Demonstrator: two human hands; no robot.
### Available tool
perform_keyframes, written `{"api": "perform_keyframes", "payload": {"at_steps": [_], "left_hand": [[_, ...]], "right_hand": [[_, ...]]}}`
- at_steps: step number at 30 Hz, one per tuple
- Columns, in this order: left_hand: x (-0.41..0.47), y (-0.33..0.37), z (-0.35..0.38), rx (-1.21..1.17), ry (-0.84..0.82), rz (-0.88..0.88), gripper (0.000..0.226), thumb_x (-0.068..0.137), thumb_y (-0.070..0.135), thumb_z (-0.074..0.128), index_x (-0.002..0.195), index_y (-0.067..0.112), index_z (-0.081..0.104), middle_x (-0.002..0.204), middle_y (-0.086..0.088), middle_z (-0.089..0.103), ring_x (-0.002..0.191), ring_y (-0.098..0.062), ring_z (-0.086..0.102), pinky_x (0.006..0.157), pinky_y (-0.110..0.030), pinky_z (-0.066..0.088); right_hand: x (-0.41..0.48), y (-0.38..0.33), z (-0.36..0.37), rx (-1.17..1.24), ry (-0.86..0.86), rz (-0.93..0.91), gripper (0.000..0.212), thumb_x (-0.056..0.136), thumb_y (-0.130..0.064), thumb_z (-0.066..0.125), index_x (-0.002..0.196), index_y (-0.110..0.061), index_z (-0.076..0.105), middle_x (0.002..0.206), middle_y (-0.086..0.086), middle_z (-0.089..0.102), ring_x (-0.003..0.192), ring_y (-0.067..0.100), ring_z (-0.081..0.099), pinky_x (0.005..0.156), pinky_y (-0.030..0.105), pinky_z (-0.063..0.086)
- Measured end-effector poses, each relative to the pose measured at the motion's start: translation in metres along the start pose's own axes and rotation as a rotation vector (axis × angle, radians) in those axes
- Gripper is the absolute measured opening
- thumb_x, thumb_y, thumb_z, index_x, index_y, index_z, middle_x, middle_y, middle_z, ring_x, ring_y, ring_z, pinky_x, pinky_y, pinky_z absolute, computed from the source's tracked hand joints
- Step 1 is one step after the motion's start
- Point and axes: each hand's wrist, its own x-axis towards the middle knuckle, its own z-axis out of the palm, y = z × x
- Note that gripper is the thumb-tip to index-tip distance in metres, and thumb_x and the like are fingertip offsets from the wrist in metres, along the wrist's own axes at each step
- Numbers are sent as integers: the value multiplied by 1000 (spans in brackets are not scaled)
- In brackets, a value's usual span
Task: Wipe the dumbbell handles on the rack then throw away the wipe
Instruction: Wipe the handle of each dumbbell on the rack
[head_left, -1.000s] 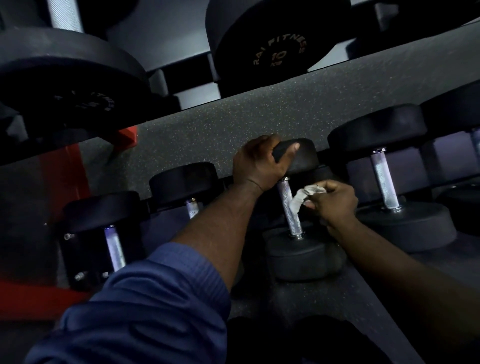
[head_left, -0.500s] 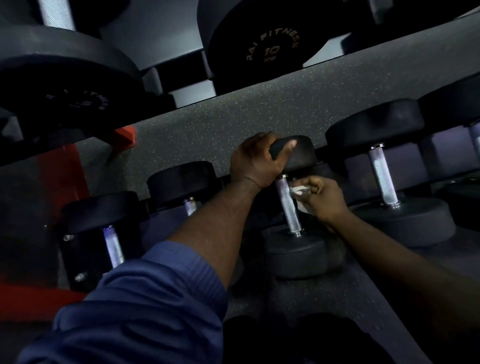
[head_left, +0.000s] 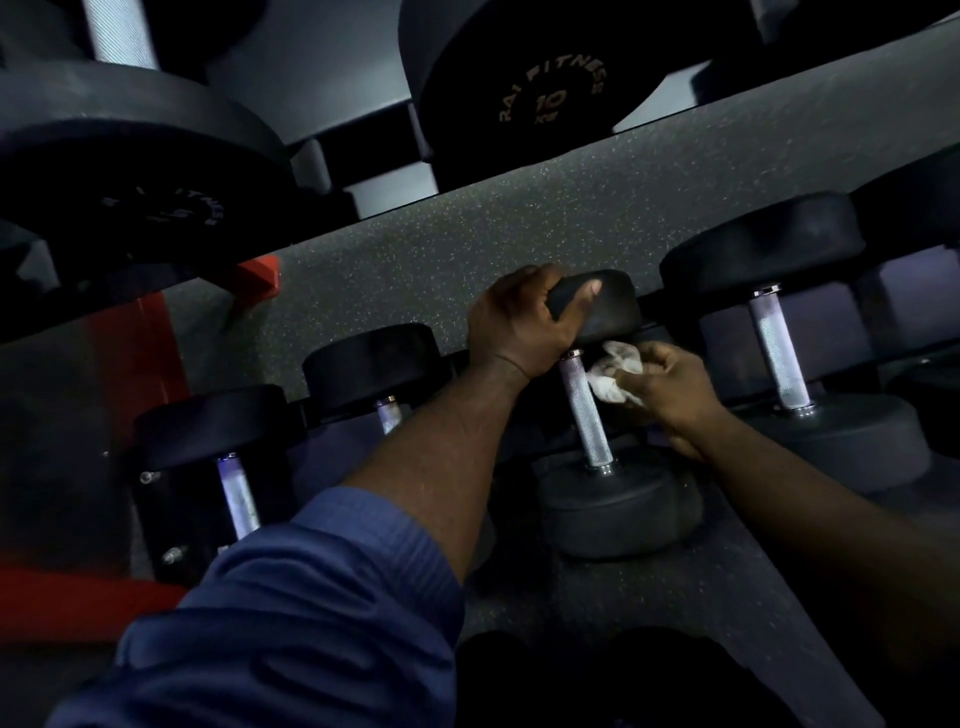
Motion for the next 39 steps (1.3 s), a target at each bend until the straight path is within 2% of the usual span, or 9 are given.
{"api": "perform_keyframes", "payload": {"at_steps": [3, 9, 13, 18, 24, 27, 32, 36, 39], "left_hand": [[0, -1, 2, -2, 4, -3, 55, 92, 72, 47, 96, 24, 73, 91, 4, 73, 87, -21, 69, 72, -30, 54], [0, -1, 3, 1, 11, -7, 54, 92, 72, 47, 98, 25, 74, 94, 5, 74, 90, -20, 69, 74, -32, 55], [0, -2, 4, 3, 27, 14, 54, 93, 70, 47, 97, 23, 74, 92, 3, 74, 89, -23, 70, 73, -34, 56], [-1, 2, 2, 6, 26, 10, 55, 93, 70, 47, 96, 23, 74, 93, 2, 74, 89, -24, 70, 73, -33, 55], [0, -1, 2, 13, 36, 20, 53, 93, 68, 48, 98, 23, 73, 92, 2, 74, 88, -24, 70, 71, -33, 55], [-2, 2, 1, 19, 46, 18, 53, 92, 68, 48, 98, 21, 74, 92, 0, 74, 87, -25, 70, 71, -33, 55], [0, 1, 1, 11, 37, 21, 54, 93, 68, 48, 99, 21, 75, 91, -1, 73, 85, -26, 69, 70, -33, 55], [-1, 2, 0, 3, 11, 21, 57, 92, 70, 46, 99, 20, 75, 90, -1, 73, 84, -25, 69, 68, -31, 53], [-1, 2, 0, 14, 20, 19, 57, 92, 69, 46, 95, 20, 74, 88, -1, 72, 83, -25, 69, 67, -32, 53]], "right_hand": [[3, -3, 8, -7, 131, -9, 40, 67, -9, 93, 100, -4, 71, 85, 11, 78, 71, 19, 74, 68, 35, 61], [1, 18, 33, -78, 150, -106, 25, 65, -36, 84, 85, -22, 79, 83, 0, 79, 82, 16, 72, 84, 47, 60], [-17, 11, 36, -340, 193, -252, 2, 85, -17, 78, 85, -16, 79, 77, -7, 76, 75, 2, 65, 71, 27, 55], [-2, 7, 45, -433, 173, -141, 18, 89, -29, 71, 93, -13, 77, 79, 4, 73, 84, 13, 66, 73, 28, 51], [-6, 8, 41, -488, 195, -210, 36, 93, -21, 65, 62, -5, 56, 57, -1, 55, 58, 6, 52, 55, 16, 38], [-2, -4, 48, -311, -2, -37, 16, 71, -25, 72, 58, -19, 66, 64, -1, 60, 63, 16, 53, 57, 32, 45], [-20, 6, 21, -620, 84, -507, 10, 88, -15, 72, 81, -16, 79, 73, -3, 74, 71, 6, 66, 64, 25, 50], [-29, 7, 12, -930, -154, -883, 39, 89, -13, 63, 124, -27, 73, 130, -4, 69, 115, 13, 66, 98, 24, 52], [-23, 5, 4, -1170, -328, -1183, 28, 92, -16, 59, 116, -16, 73, 128, 0, 67, 123, 19, 60, 92, 28, 54]]}}
